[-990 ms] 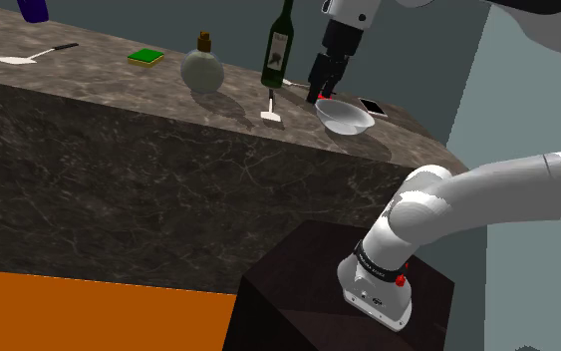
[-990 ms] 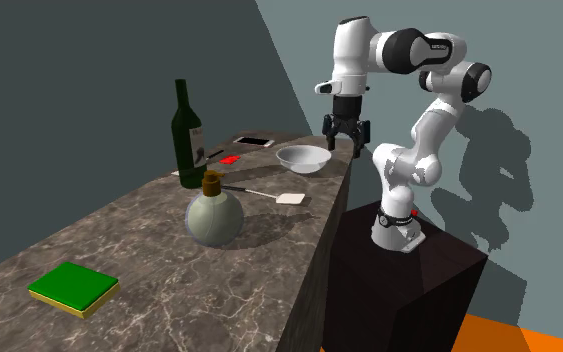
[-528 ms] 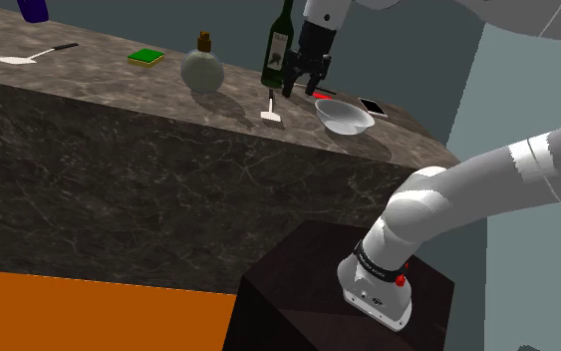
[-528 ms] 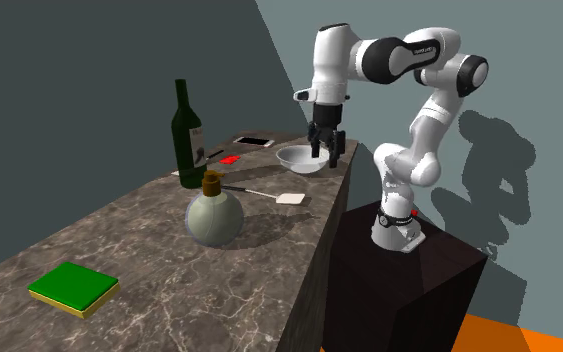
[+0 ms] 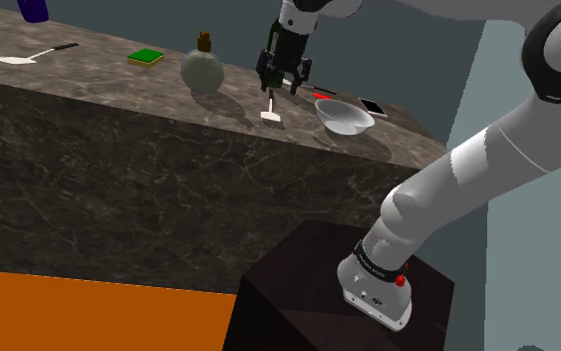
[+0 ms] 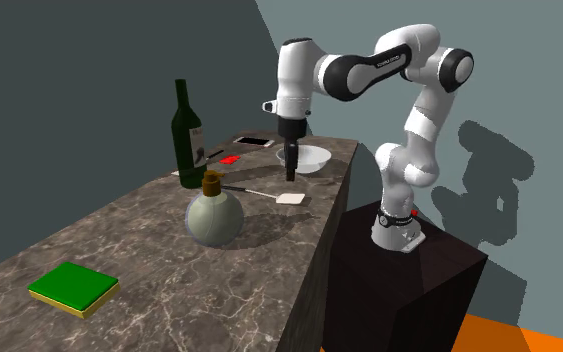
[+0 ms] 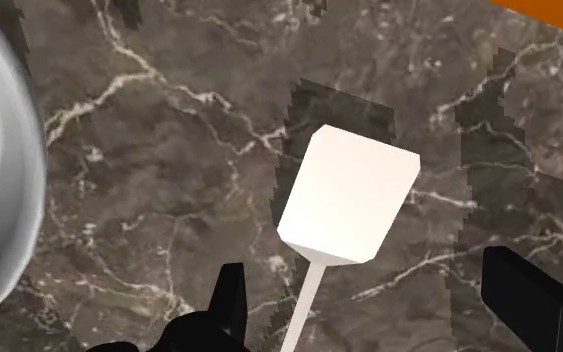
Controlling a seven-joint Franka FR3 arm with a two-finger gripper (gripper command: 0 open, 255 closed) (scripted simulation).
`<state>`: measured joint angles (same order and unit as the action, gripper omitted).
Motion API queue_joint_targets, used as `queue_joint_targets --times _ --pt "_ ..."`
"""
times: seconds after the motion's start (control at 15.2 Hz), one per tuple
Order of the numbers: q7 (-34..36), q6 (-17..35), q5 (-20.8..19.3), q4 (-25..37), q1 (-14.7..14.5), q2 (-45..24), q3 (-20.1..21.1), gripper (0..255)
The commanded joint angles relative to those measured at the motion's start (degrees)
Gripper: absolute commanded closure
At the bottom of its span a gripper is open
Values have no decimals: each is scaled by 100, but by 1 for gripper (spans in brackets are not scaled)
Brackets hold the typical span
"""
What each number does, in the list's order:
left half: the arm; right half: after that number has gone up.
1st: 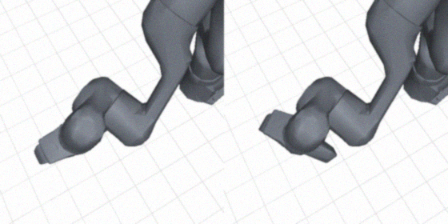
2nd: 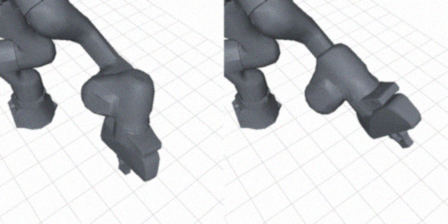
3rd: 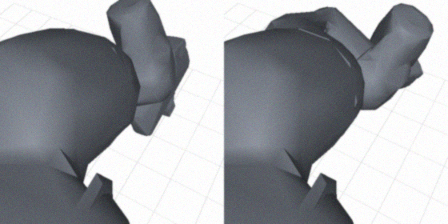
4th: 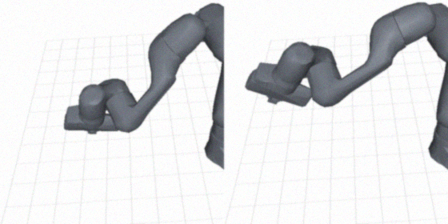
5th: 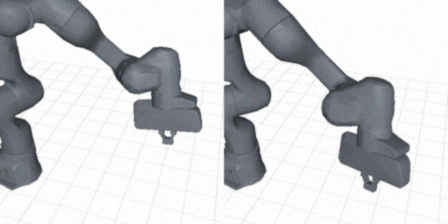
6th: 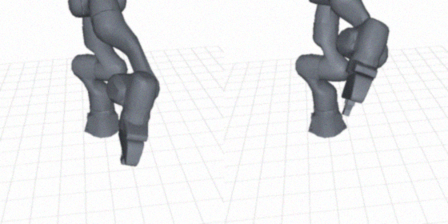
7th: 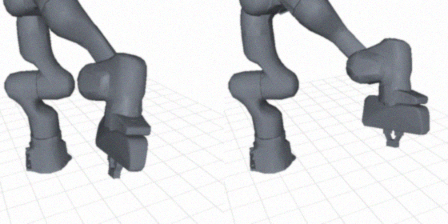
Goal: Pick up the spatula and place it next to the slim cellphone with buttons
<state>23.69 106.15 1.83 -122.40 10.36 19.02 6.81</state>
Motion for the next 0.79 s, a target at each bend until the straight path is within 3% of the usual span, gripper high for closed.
queue_joint_targets --times 0.0,0.4,0.73 --pt "472 133 -100 291 161 -411 7 0" --pt "1763 361 -389 1058 504 -1404 -75 0" --pt "1772 737 -403 759 505 -1481 -83 0"
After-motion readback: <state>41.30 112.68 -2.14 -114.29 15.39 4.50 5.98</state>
